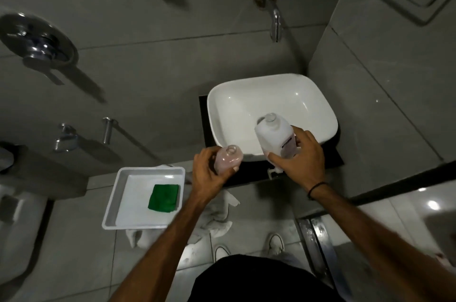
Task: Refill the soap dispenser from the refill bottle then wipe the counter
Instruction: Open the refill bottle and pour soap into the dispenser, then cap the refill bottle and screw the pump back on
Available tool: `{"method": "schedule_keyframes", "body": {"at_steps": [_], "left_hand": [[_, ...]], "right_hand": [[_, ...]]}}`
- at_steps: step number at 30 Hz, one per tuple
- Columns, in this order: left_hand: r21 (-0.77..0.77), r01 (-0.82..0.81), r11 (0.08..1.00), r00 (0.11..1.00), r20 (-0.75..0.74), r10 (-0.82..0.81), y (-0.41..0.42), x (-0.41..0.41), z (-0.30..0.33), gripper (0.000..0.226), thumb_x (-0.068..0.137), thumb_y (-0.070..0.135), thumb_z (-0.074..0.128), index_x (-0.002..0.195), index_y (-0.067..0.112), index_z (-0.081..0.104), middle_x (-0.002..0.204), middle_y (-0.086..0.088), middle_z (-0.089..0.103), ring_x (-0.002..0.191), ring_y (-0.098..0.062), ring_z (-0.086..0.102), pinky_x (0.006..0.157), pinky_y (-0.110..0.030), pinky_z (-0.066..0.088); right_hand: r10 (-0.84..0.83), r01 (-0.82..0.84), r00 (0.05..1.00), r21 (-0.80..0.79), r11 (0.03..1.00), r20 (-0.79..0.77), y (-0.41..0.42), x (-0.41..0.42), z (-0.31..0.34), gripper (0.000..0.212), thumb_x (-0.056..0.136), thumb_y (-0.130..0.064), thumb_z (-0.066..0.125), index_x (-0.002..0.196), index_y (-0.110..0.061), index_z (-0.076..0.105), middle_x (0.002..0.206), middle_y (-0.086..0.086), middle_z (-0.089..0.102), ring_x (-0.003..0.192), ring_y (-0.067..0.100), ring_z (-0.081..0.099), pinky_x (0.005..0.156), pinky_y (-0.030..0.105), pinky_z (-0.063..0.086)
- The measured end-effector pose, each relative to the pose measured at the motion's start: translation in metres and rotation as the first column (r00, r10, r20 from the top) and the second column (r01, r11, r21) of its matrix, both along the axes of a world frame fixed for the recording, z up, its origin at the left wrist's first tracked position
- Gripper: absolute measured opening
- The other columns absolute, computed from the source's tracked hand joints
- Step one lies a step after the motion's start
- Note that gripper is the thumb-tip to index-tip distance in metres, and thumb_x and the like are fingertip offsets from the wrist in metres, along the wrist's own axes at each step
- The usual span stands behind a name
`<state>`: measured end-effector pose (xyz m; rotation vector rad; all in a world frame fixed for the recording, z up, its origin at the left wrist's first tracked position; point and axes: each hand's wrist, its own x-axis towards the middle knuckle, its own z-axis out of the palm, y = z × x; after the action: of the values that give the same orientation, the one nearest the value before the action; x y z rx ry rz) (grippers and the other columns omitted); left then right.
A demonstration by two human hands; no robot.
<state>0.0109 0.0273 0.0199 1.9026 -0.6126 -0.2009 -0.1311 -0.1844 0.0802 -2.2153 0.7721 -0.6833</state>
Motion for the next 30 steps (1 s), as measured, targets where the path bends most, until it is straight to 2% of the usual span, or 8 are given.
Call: {"method": "schedule_keyframes", "body": {"at_steps": [7, 13, 17, 20, 23, 25, 28, 30], "left_hand": [[0.136, 0.058, 0.989, 0.991, -0.129, -0.041, -0.005, -0.002, -0.057, 0.055, 0.061, 0.033, 0.085, 0.11, 0.014, 0.07, 0.108, -0.008, 0.071, 0.096, -0.033, 0.068, 0.084, -0.055, 0.056], [0.295, 0.059, 0.954, 0.984, -0.18, -0.005, -0.019, 0.003, -0.079, 0.052, 0.065, 0.007, 0.092, 0.112, 0.005, 0.071, 0.111, -0.014, 0.073, 0.102, -0.033, 0.069, 0.088, -0.029, 0.047], [0.327, 0.044, 0.944, 0.982, -0.19, 0.02, -0.021, 0.004, -0.083, 0.059, 0.065, 0.006, 0.094, 0.119, 0.005, 0.069, 0.116, -0.014, 0.072, 0.107, -0.031, 0.067, 0.092, -0.033, 0.05], [0.416, 0.014, 0.909, 0.986, -0.154, 0.055, -0.02, 0.0, -0.086, 0.071, 0.063, 0.007, 0.094, 0.127, 0.004, 0.063, 0.124, -0.015, 0.066, 0.114, -0.03, 0.061, 0.099, -0.04, 0.05], [0.507, -0.1, 0.856, 0.956, -0.189, 0.223, -0.014, -0.022, -0.095, 0.055, 0.069, 0.002, 0.088, 0.114, -0.001, 0.057, 0.115, -0.022, 0.06, 0.105, -0.038, 0.059, 0.092, -0.052, 0.05], [0.569, -0.12, 0.814, 0.941, -0.196, 0.277, -0.01, -0.045, -0.101, 0.037, 0.079, 0.004, 0.08, 0.107, 0.001, 0.056, 0.109, -0.021, 0.059, 0.099, -0.04, 0.059, 0.086, -0.046, 0.051], [0.645, 0.006, 0.765, 0.96, -0.217, 0.175, -0.018, -0.077, -0.105, 0.024, 0.087, 0.015, 0.076, 0.103, 0.009, 0.06, 0.099, -0.01, 0.063, 0.09, -0.031, 0.065, 0.072, -0.032, 0.044], [0.616, 0.105, 0.781, 0.974, -0.223, 0.045, -0.038, -0.095, -0.103, 0.019, 0.087, 0.016, 0.074, 0.098, 0.013, 0.059, 0.091, -0.003, 0.061, 0.082, -0.026, 0.066, 0.066, -0.031, 0.046]], "right_hand": [[-0.18, 0.176, 0.984, 0.169, 0.97, 0.005, 0.013, -0.042, -0.048, 0.065, 0.055, -0.048, 0.088, 0.112, -0.027, 0.064, 0.107, -0.006, 0.068, 0.096, 0.012, 0.064, 0.081, 0.035, 0.058], [-0.21, 0.21, 0.977, 0.247, 0.946, -0.026, 0.015, -0.066, -0.074, 0.059, 0.053, -0.046, 0.089, 0.103, -0.045, 0.057, 0.097, -0.009, 0.067, 0.087, 0.008, 0.066, 0.067, 0.011, 0.052], [-0.247, 0.251, 0.968, 0.294, 0.922, -0.05, 0.011, -0.078, -0.088, 0.059, 0.053, -0.039, 0.092, 0.102, -0.04, 0.059, 0.101, -0.003, 0.069, 0.093, 0.012, 0.067, 0.069, 0.022, 0.059], [-0.264, 0.266, 0.963, 0.31, 0.913, -0.049, 0.004, -0.086, -0.097, 0.061, 0.051, -0.044, 0.09, 0.104, -0.039, 0.061, 0.101, 0.002, 0.07, 0.09, 0.013, 0.067, 0.065, 0.008, 0.052], [-0.306, 0.319, 0.948, 0.336, 0.886, -0.091, -0.006, -0.097, -0.106, 0.063, 0.052, -0.036, 0.095, 0.107, -0.026, 0.064, 0.104, 0.001, 0.071, 0.093, 0.014, 0.067, 0.066, 0.01, 0.055], [-0.335, 0.356, 0.934, 0.351, 0.866, -0.122, -0.015, -0.105, -0.112, 0.066, 0.053, -0.03, 0.097, 0.11, -0.019, 0.065, 0.106, 0.001, 0.071, 0.092, 0.01, 0.067, 0.064, 0.008, 0.054], [-0.362, 0.391, 0.92, 0.36, 0.847, -0.148, -0.033, -0.118, -0.119, 0.068, 0.053, -0.032, 0.096, 0.111, -0.017, 0.064, 0.109, 0.0, 0.07, 0.093, -0.007, 0.064, 0.062, -0.002, 0.045], [-0.376, 0.417, 0.909, 0.35, 0.839, -0.182, -0.047, -0.128, -0.123, 0.069, 0.053, -0.038, 0.095, 0.112, -0.018, 0.063, 0.111, 0.001, 0.069, 0.097, 0.001, 0.065, 0.066, 0.002, 0.048]]}}
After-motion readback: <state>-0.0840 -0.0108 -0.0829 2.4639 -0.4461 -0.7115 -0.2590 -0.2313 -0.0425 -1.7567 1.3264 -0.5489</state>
